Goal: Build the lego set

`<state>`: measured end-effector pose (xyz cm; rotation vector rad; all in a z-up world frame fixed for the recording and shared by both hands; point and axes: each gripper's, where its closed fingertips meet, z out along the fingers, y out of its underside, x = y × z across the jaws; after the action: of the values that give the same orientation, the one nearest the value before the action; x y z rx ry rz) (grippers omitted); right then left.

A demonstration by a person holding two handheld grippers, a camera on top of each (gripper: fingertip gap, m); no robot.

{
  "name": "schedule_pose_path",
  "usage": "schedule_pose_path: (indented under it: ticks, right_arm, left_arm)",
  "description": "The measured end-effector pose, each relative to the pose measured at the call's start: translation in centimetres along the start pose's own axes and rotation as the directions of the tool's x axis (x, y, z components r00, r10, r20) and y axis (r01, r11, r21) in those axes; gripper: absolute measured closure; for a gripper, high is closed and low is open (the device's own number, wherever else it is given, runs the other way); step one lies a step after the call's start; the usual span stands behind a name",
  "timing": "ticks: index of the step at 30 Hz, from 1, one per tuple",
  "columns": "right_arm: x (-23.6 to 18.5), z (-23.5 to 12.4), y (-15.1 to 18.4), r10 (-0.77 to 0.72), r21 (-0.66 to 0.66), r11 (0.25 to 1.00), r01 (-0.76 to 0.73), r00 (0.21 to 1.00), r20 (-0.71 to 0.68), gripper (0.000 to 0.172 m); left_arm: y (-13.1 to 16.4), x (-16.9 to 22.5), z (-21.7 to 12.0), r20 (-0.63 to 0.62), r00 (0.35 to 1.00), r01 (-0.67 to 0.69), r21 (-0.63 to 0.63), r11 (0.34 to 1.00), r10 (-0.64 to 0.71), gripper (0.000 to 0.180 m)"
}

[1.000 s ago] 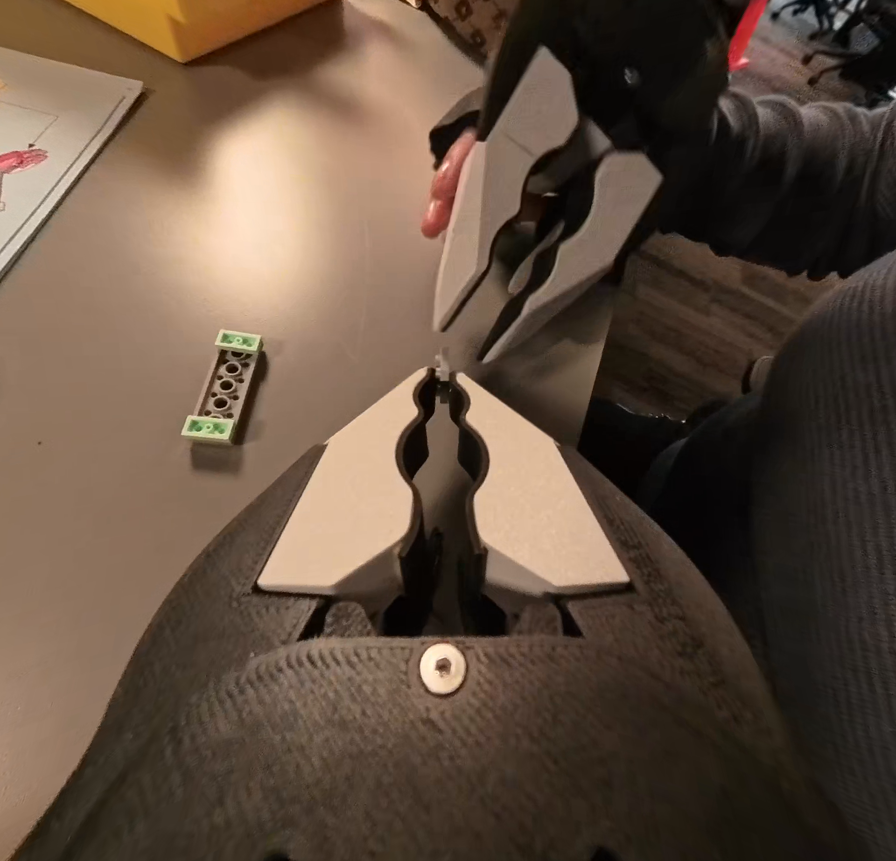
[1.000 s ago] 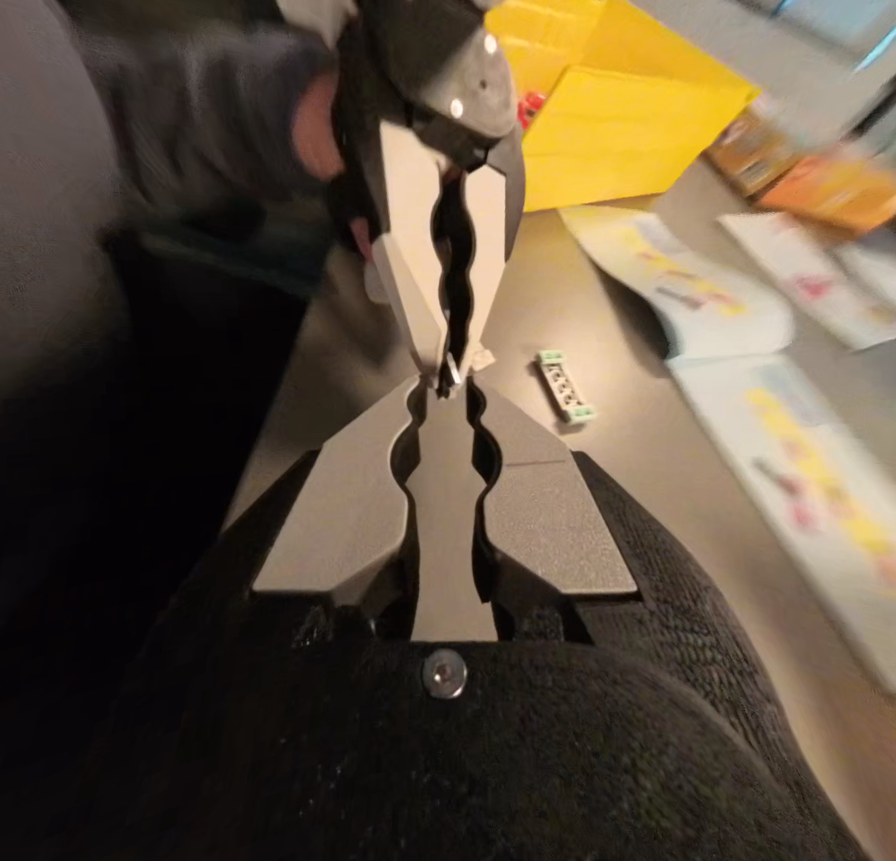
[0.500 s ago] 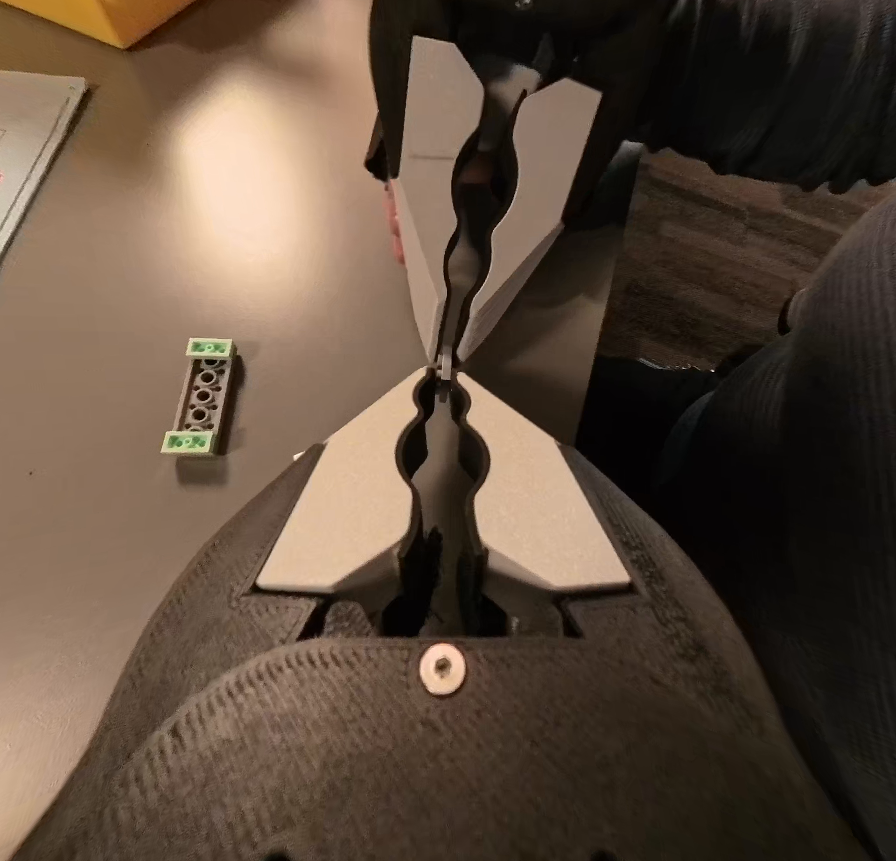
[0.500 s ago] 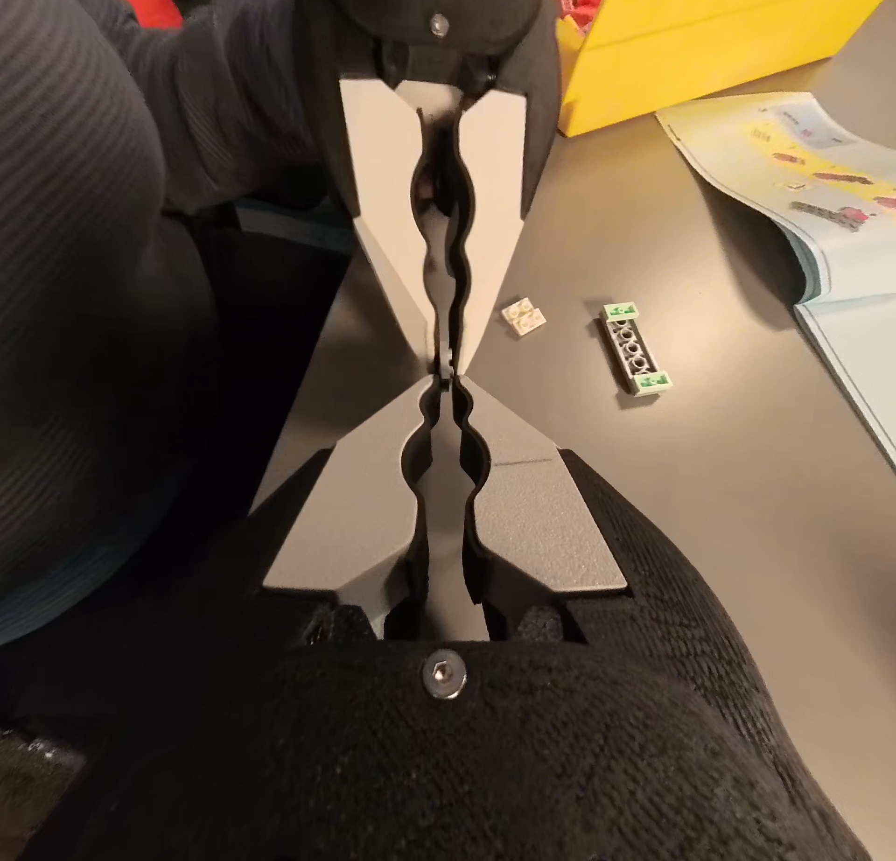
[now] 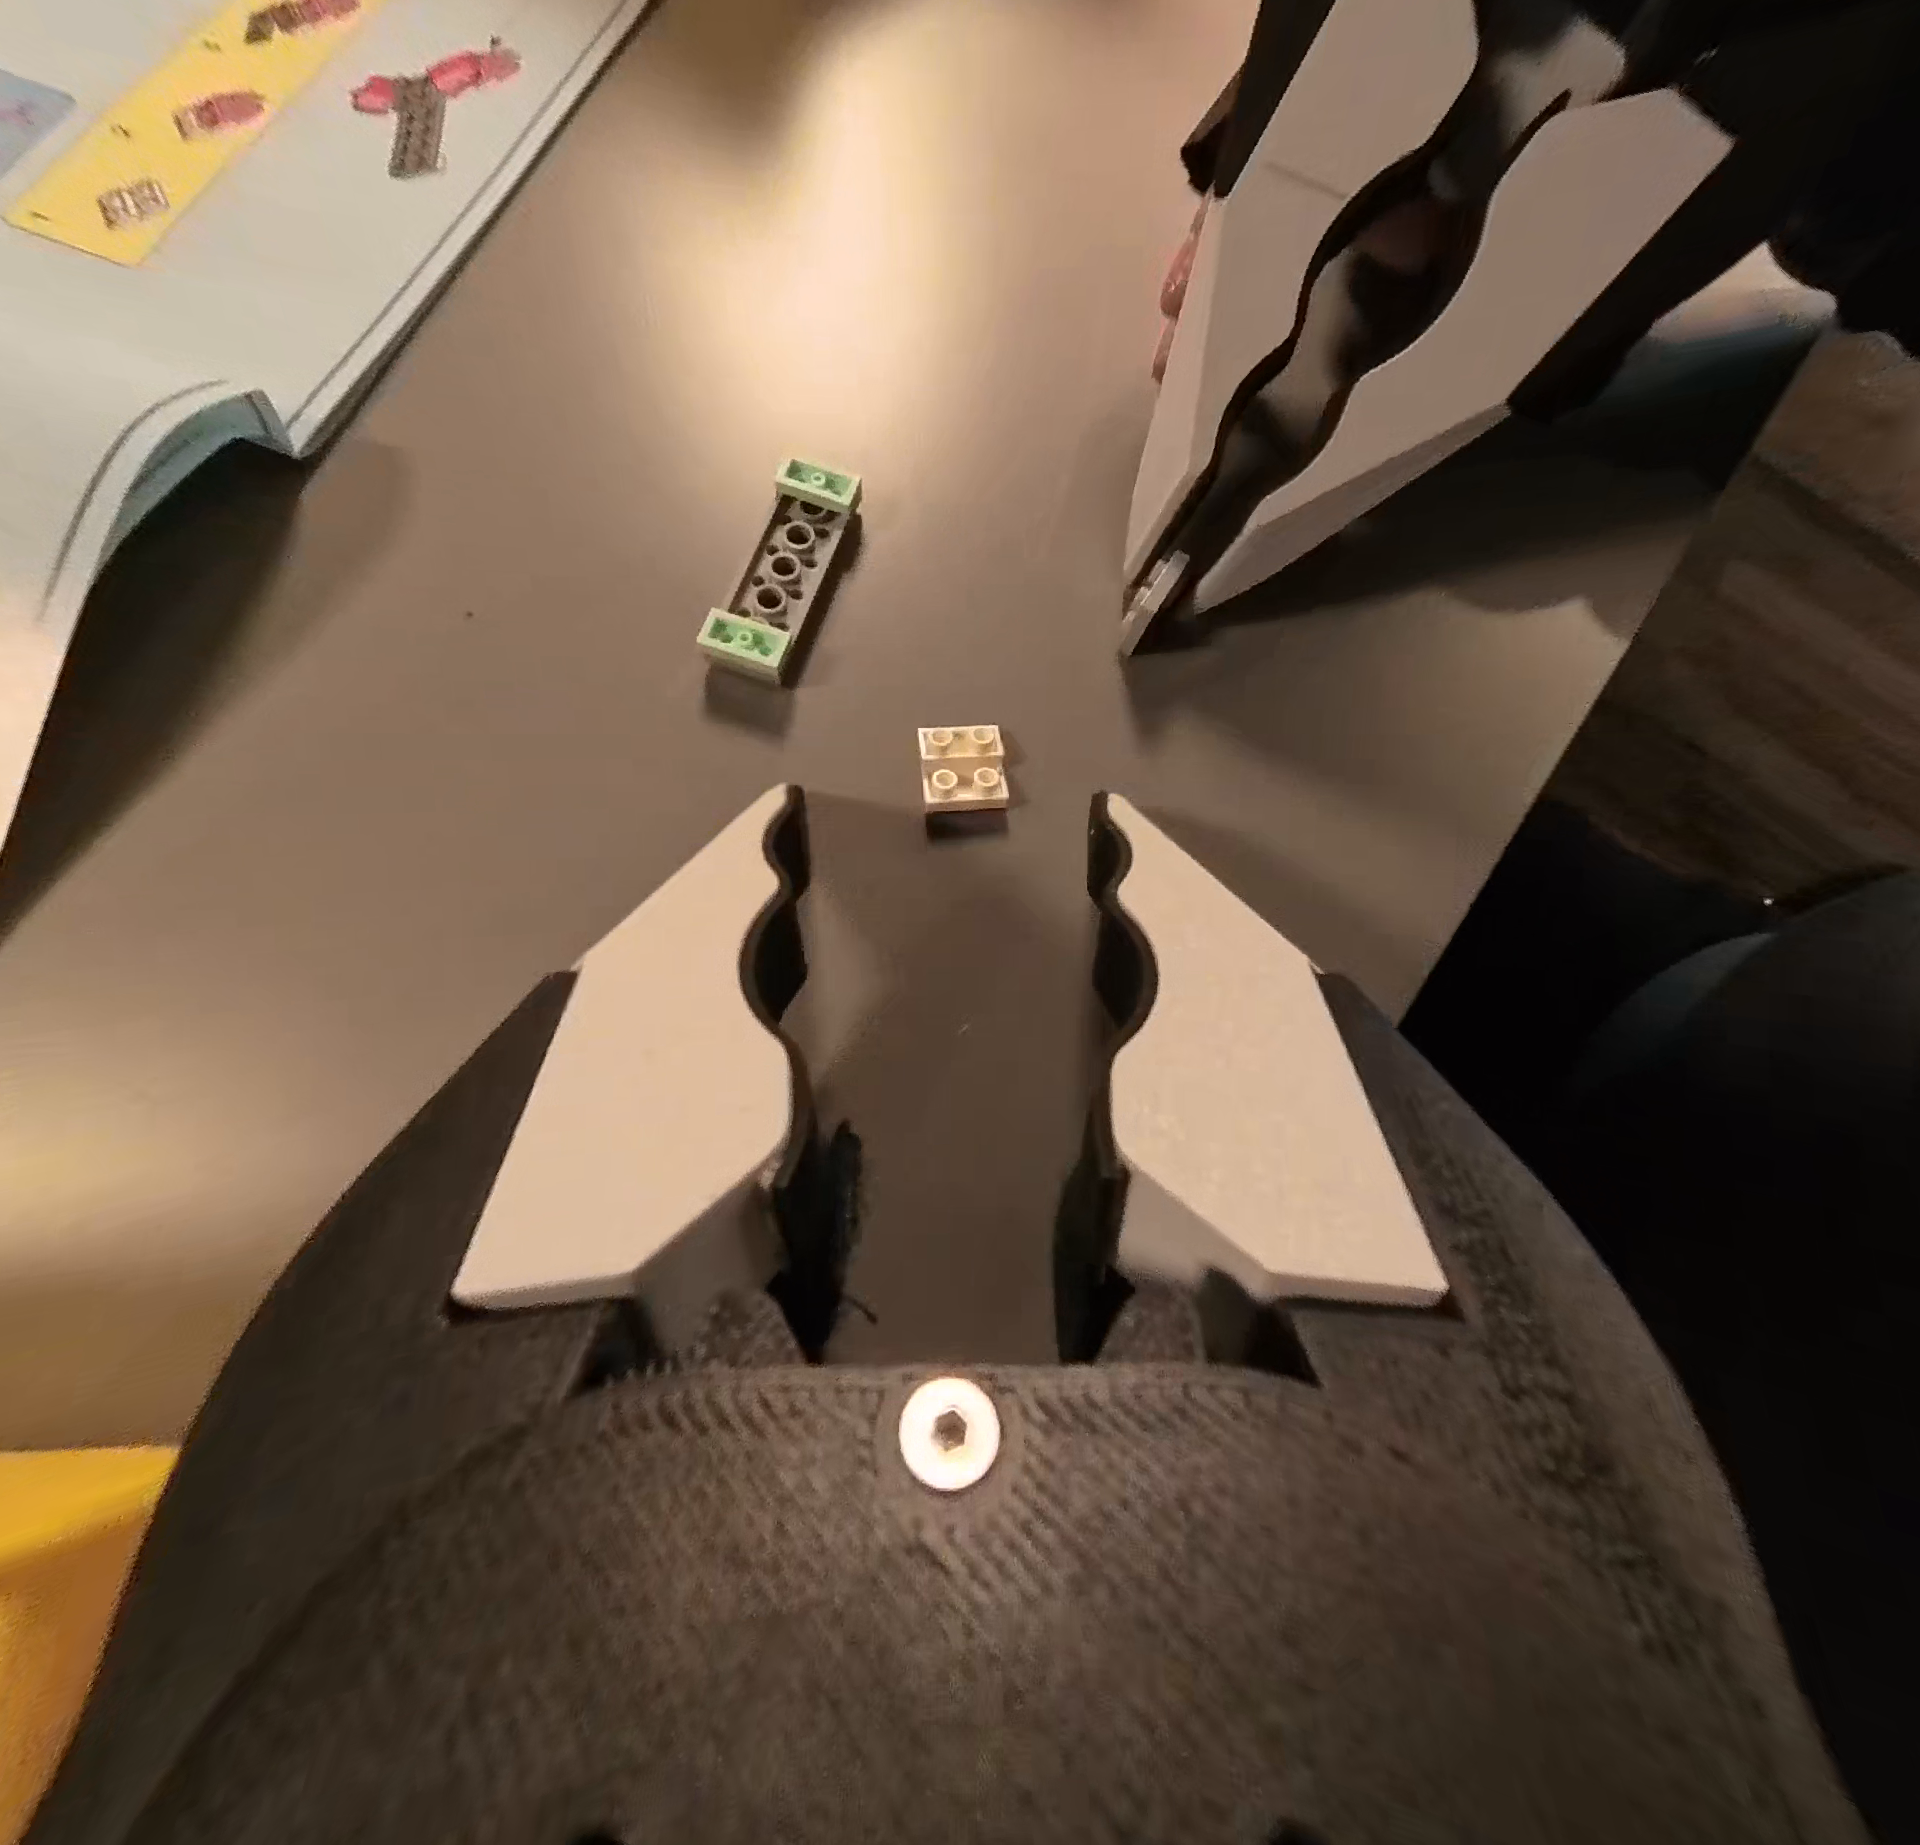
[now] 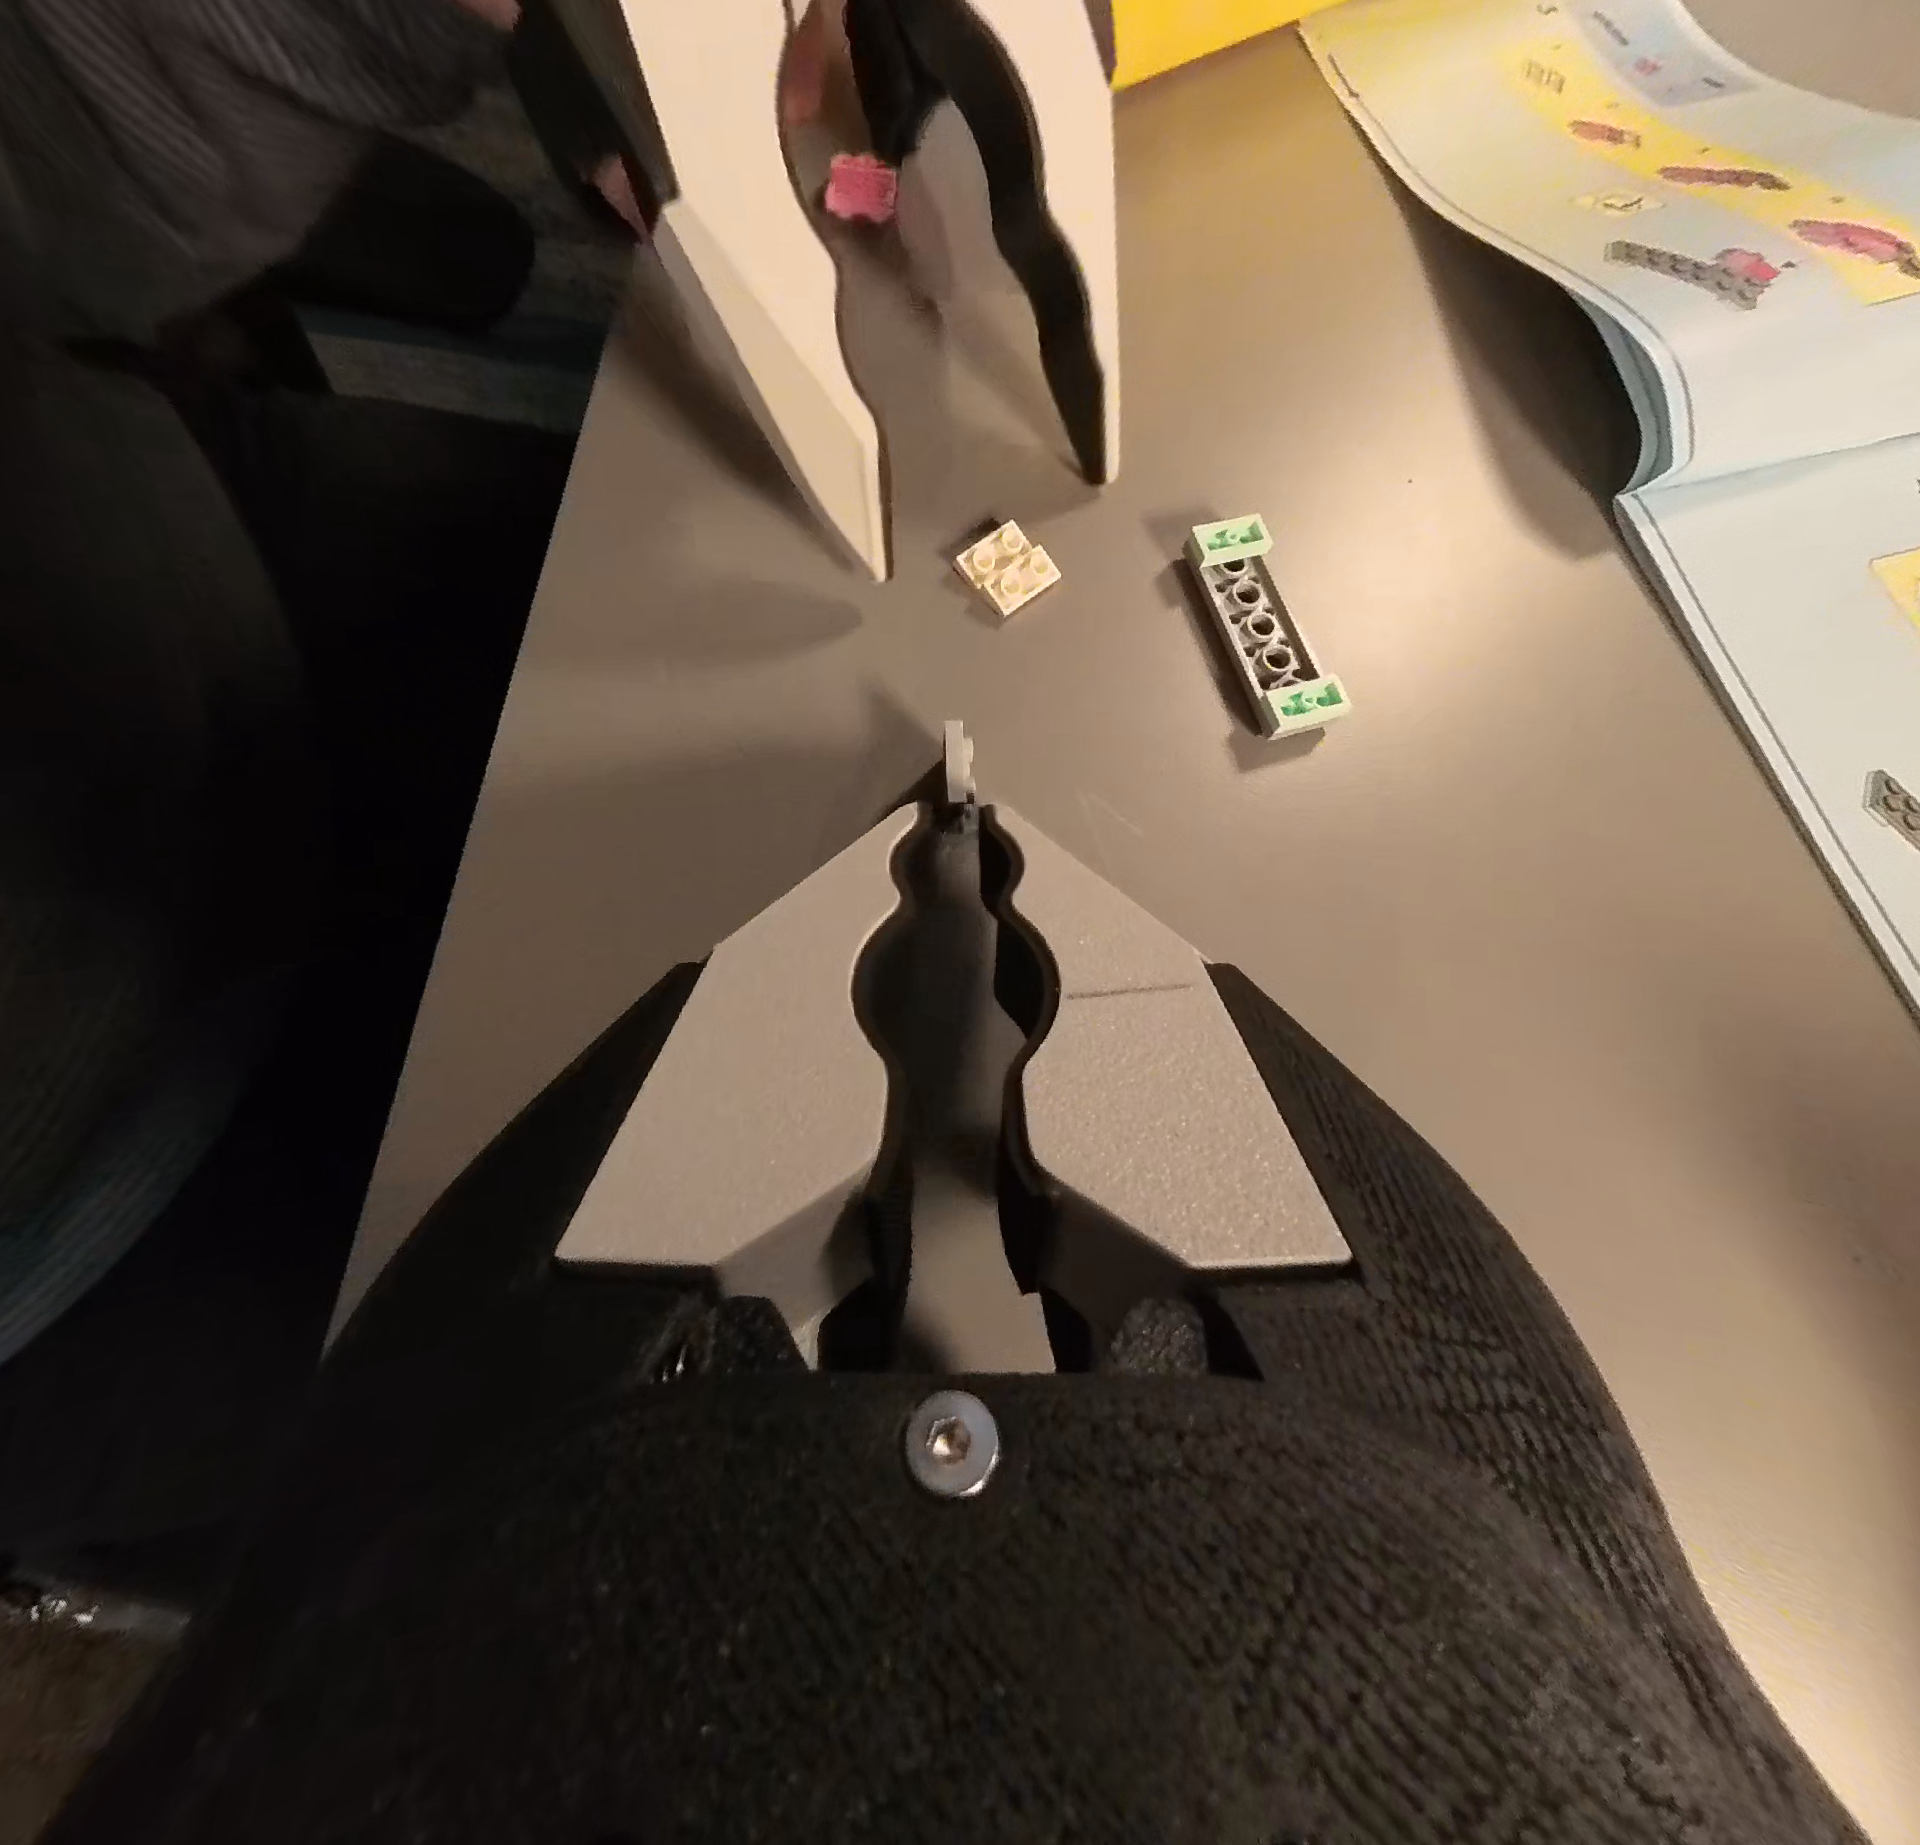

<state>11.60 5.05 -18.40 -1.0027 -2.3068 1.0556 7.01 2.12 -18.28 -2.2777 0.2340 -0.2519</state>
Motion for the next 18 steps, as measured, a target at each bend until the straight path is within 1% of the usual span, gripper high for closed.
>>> schedule_pose_path:
  ticks: [4,6,9,12,14,16,18]
  right_arm:
    - [0.1,-0.1,0.0,0.003,0.005,1.0,-0.003,1.0,-0.005,0.157]
    - [0.1,-0.2,-0.2,0.004,0.016,1.0,-0.004,1.0,-0.011,0.146]
    - [0.4,-1.0,-0.7,0.018,0.074,0.997,-0.015,0.999,-0.042,0.137]
    - [0.6,-1.8,-1.4,0.034,0.136,0.99,-0.02,0.995,-0.097,0.134]
    - [0.5,-2.1,-1.8,0.016,0.148,0.989,0.005,0.989,-0.144,0.134]
    - [0.2,-2.2,-2.2,-0.036,0.138,0.988,0.066,0.978,-0.205,0.134]
    - [-0.3,-2.0,-2.7,-0.114,0.113,0.982,0.149,0.957,-0.266,0.134]
  left_arm:
    - [-0.2,0.0,0.3,0.012,1.0,-0.018,-0.005,1.0,0.018,0.134]
    - [-0.1,-0.1,0.3,0.026,0.999,-0.028,-0.014,1.0,0.028,0.137]
    - [0.0,0.1,0.2,0.023,0.999,-0.032,-0.022,0.999,0.032,0.14]
    - [0.1,0.3,0.2,0.017,0.999,-0.041,-0.027,0.999,0.042,0.144]
    - [0.1,0.5,0.3,0.013,0.999,-0.05,-0.027,0.998,0.051,0.146]
    - [-0.1,0.8,0.5,0.003,0.998,-0.058,-0.023,0.998,0.058,0.15]
    - [-0.2,0.8,0.7,0.017,0.997,-0.069,-0.026,0.997,0.069,0.165]
